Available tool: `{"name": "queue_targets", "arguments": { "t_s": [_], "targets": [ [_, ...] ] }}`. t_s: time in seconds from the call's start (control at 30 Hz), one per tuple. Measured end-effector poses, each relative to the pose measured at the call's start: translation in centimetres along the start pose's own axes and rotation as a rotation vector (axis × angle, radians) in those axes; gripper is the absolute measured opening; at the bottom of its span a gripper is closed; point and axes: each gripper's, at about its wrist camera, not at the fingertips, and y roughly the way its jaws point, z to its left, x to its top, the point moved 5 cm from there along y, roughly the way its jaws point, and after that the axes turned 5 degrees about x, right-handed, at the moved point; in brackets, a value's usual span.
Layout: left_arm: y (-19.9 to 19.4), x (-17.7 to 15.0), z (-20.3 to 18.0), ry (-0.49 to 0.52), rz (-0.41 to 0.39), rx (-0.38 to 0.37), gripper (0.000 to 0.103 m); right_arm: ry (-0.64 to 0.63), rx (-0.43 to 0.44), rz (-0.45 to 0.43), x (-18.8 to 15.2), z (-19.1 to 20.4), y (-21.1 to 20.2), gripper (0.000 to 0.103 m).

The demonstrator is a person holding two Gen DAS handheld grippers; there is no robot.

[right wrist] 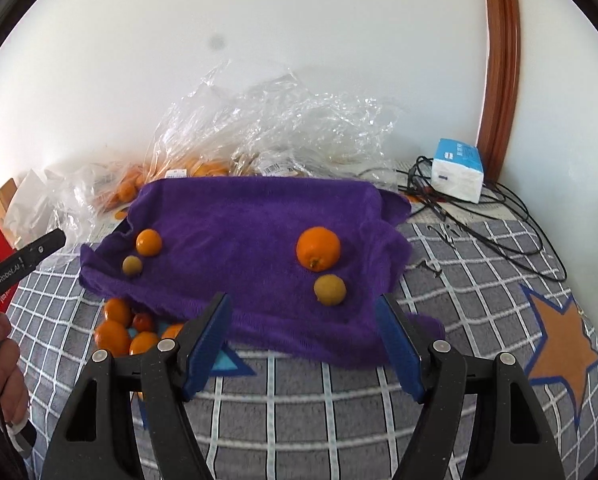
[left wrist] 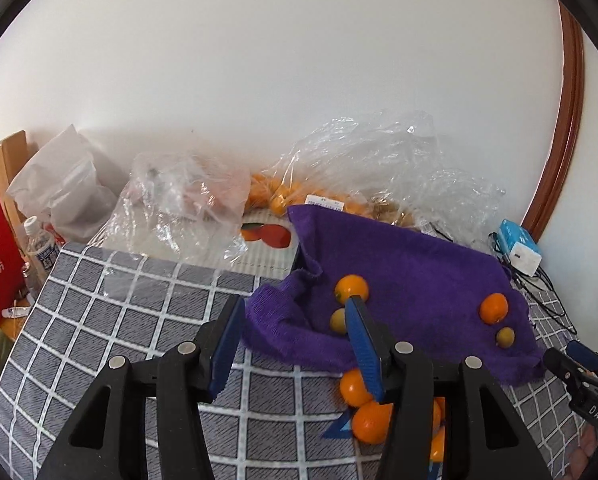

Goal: Organize fruits
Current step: 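Move the right gripper to a large orange while the left gripper withdraws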

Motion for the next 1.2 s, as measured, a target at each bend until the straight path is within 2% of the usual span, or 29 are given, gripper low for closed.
{"name": "queue_targets", "arguments": {
  "t_s": [0.2, 0.37, 0.47, 0.6, 0.7, 0.83, 0.9, 0.93, 0.97, 1.0, 1.07, 1.2],
  "targets": [
    [-1.4, -3.8, 2.6, 0.015, 0.055, 0.025, 0.05, 0.028, 0.043, 0.05, -3.3, 0.2, -0.6, 0.07],
    [-0.7, -6.5, 4.0, 0.001, 0.11, 0.03, 0.05, 0.001, 0.087, 0.094, -4.8, 2.3, 0.3, 0.053],
    [-0.2, -7.5, 4.4, -0.016, 0.142, 0.013, 0.049, -0.026, 0.148, 0.114, -5.0, 4.3, 1.0, 0.052],
    [-0.5, -7.6, 4.9, -0.055, 0.133, -0.008, 0.05, -0.043, 0.233, 0.142, -5.6, 6.8, 1.6, 0.053],
    [0.0, -7.7, 5.0, -0.071, 0.155, -0.013, 0.051, -0.058, 0.275, 0.158, -6.2, 8.4, 2.3, 0.058],
    [0.2, -7.8, 5.2, -0.086, 0.165, -0.014, 0.052, -0.106, 0.266, 0.198, -7.0, 10.1, 3.8, 0.058],
    [0.0, -7.7, 5.2, -0.092, 0.155, -0.023, 0.052, -0.137, 0.235, 0.22, -7.3, 10.4, 4.7, 0.058],
    [-0.2, -7.7, 5.1, -0.09, 0.149, -0.028, 0.052, -0.163, 0.206, 0.212, -7.4, 10.6, 4.9, 0.055],
    [-0.3, -7.7, 5.0, -0.086, 0.146, -0.03, 0.052, -0.176, 0.19, 0.196, -7.4, 10.8, 4.8, 0.045],
    [-0.4, -7.7, 4.9, -0.081, 0.145, -0.034, 0.052, -0.183, 0.186, 0.196, -7.5, 10.9, 4.7, 0.043],
    [-0.4, -7.7, 4.8, -0.082, 0.141, -0.032, 0.052, -0.192, 0.179, 0.19, -7.6, 10.9, 4.6, 0.043],
    [-0.5, -7.6, 4.7, -0.1, 0.135, -0.076, 0.052, -0.193, 0.159, 0.15, -7.7, 9.7, 3.3, 0.043]
  ]
}}
